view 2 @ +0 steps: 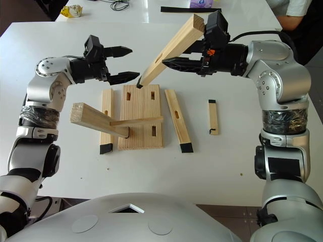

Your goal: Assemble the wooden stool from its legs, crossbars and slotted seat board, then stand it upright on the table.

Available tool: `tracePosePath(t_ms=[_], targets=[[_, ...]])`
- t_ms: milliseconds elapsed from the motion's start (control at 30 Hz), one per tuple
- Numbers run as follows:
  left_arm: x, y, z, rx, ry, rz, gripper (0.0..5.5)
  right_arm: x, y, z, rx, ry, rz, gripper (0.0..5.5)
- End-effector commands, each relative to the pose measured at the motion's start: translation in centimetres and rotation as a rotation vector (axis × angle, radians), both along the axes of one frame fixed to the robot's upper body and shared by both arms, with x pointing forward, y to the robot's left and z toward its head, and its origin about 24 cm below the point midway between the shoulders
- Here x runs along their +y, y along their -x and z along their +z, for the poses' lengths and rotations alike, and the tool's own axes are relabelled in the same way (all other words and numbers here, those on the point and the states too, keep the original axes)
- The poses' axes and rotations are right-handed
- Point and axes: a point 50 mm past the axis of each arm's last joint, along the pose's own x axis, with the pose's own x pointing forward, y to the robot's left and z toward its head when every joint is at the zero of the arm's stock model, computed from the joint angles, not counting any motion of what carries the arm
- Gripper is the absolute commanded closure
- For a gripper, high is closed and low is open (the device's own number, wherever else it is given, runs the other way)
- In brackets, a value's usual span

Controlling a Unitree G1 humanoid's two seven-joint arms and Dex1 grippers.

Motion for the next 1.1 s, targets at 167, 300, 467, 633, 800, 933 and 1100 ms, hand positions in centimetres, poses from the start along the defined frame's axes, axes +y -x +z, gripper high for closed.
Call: tracePosePath(t_ms=[167, 300, 467, 633, 800, 933, 1100], targets=[[6.5, 3.6, 0.9, -0.059, -0.107, 0.153, 0.97, -4.9, 2.9, 0.6, -0.012, 0.125, -0.089, 3.49], [9.0, 6.2, 0.2, -0.036, -0.245, 0.149, 0.97, -5.5, 4.8, 0.4, 0.005, 0.139, -0.089, 3.49], [10.2, 10.5, -0.8, 0.057, -0.347, 0.023, 0.97, -4.6, 6.9, -0.7, 0.026, 0.146, -0.061, 3.49], [10.1, 12.6, -1.8, 0.095, -0.392, -0.039, 0.97, -4.2, 8.2, -1.7, 0.059, 0.159, -0.052, 3.49], [8.4, 14.1, -2.8, 0.128, -0.362, -0.103, 0.97, -3.4, 9.1, -3.0, 0.098, 0.159, -0.016, 3.49], [7.4, 14.7, -3.2, 0.151, -0.344, -0.136, 0.97, -2.6, 9.2, -3.6, 0.11, 0.149, 0.013, 3.49], [6.7, 14.7, -3.4, 0.163, -0.339, -0.154, 0.97, -1.6, 9.5, -3.9, 0.123, 0.116, 0.039, 3.49]])
